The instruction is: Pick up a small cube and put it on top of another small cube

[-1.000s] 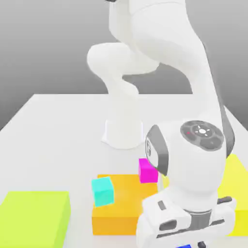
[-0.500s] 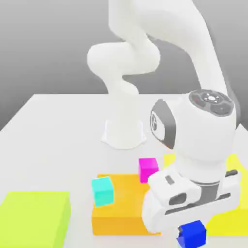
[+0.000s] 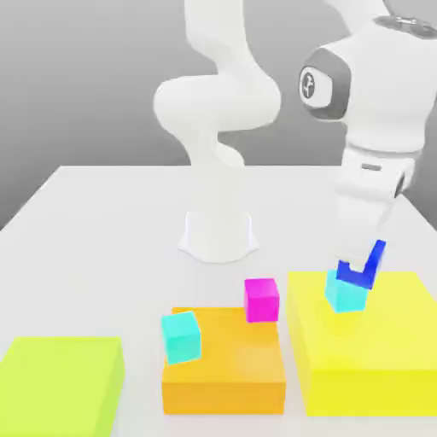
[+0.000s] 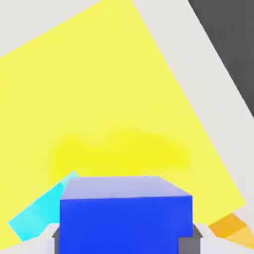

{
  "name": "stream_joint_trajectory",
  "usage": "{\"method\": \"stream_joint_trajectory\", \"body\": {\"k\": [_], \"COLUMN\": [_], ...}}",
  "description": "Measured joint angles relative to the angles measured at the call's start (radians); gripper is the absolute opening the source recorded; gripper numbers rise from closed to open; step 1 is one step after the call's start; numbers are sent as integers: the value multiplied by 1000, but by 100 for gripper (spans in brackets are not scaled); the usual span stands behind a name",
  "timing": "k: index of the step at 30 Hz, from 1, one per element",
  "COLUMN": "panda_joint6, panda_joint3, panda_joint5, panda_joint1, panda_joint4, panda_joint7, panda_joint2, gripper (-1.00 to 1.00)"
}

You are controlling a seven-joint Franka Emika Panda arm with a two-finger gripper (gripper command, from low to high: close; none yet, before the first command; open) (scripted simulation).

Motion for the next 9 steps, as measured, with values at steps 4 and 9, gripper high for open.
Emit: {"method": "stream_joint_trajectory", "body": {"k": [4,9], "panda_joint6": [62,177], "panda_joint3": [6,16], "panda_joint5": [17,5], "panda_joint1": [31,25], "panda_joint4": [-68,-99], "panda_joint7": [-79,-73], "panda_joint2": [-6,79], "gripper": [-100,100]}}
